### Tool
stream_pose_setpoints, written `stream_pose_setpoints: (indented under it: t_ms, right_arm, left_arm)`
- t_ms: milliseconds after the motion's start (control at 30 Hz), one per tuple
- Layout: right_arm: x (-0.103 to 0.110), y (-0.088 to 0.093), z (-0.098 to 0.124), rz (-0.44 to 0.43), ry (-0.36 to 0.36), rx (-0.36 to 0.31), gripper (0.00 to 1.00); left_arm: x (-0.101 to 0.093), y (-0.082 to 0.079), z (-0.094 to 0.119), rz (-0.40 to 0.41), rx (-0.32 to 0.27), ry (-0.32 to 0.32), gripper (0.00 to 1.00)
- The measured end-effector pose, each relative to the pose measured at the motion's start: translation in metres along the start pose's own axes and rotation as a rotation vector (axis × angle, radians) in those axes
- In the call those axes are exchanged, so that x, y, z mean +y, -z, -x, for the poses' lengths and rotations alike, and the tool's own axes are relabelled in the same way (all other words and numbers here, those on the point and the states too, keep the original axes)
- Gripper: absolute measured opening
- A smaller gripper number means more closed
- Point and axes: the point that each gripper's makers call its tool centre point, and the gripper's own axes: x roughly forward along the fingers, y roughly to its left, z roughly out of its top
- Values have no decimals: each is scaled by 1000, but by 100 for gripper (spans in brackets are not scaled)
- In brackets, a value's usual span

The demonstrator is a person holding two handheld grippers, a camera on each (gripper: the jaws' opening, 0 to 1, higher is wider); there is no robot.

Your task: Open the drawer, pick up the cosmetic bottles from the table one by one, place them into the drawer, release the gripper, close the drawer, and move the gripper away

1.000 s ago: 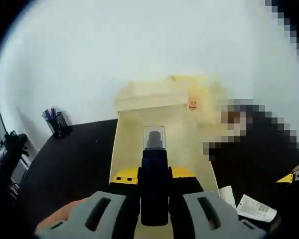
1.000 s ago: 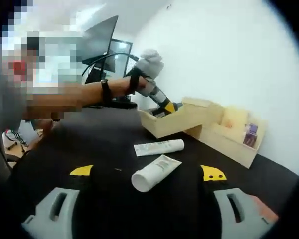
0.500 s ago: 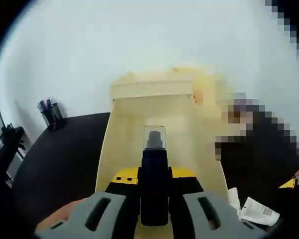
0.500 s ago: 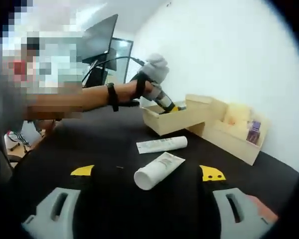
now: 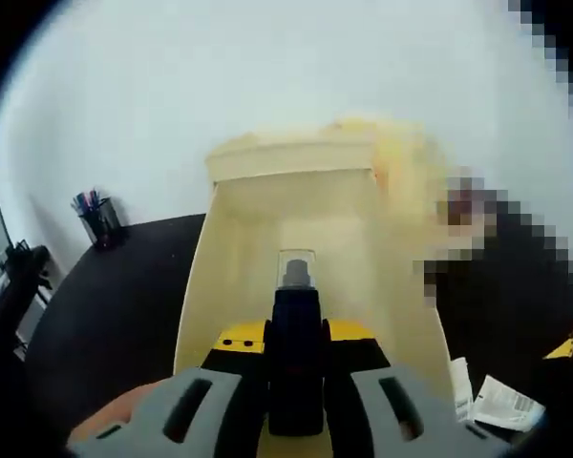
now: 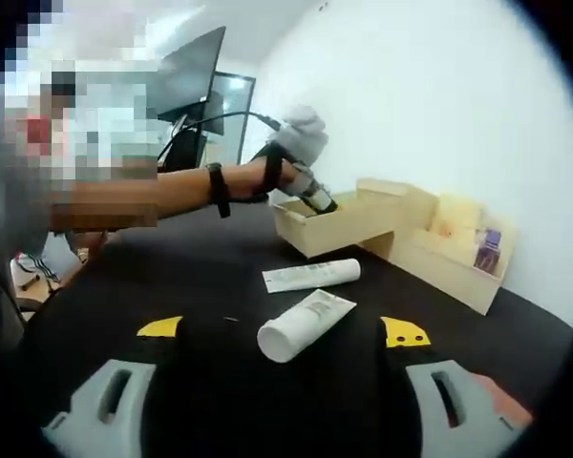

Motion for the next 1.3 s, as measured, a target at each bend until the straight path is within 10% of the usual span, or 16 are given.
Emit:
stream_pose_setpoints:
  t_ms: [900, 1300]
  right_arm:
    - [3, 2, 3, 20, -10, 3, 72]
    - [4, 2, 2, 26, -19, 1, 69]
  left_arm:
    - [8, -24, 39, -67, -115, 2, 19]
    - [13, 9, 45, -39, 5, 87, 22]
